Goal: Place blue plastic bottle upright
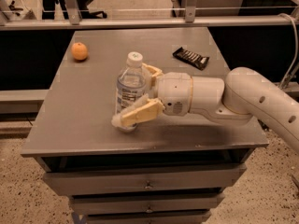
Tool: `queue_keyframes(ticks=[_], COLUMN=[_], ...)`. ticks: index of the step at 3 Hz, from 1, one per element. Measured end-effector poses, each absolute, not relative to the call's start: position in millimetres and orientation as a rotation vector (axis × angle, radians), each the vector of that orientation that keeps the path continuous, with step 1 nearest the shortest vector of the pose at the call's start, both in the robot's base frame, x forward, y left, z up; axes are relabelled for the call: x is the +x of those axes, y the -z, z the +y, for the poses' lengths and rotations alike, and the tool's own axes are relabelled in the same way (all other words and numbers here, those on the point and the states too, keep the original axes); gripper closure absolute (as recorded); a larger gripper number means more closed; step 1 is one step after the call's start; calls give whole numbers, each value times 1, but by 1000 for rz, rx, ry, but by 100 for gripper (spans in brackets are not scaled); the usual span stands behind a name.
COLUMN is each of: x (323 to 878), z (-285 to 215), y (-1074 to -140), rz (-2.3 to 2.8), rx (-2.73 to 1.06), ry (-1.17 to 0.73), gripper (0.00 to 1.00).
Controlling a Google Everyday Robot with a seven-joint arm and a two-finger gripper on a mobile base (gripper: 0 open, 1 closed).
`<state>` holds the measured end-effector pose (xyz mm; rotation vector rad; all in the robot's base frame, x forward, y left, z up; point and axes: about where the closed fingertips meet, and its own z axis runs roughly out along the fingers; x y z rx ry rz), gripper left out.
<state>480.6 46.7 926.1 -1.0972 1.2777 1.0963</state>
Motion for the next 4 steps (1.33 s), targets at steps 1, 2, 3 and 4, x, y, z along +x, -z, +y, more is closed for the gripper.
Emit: queue_keyframes(ticks=[1,2,3,4], x=[486,498,509,511], z=[24,-20,-71,-81], y=[-930,-943,-955,-962], rz=[1308,1345,1385,1382], rx=[-1154,-1233,-1294,-1302], ry=[-1033,-923,-828,-809], gripper=[0,0,0,0])
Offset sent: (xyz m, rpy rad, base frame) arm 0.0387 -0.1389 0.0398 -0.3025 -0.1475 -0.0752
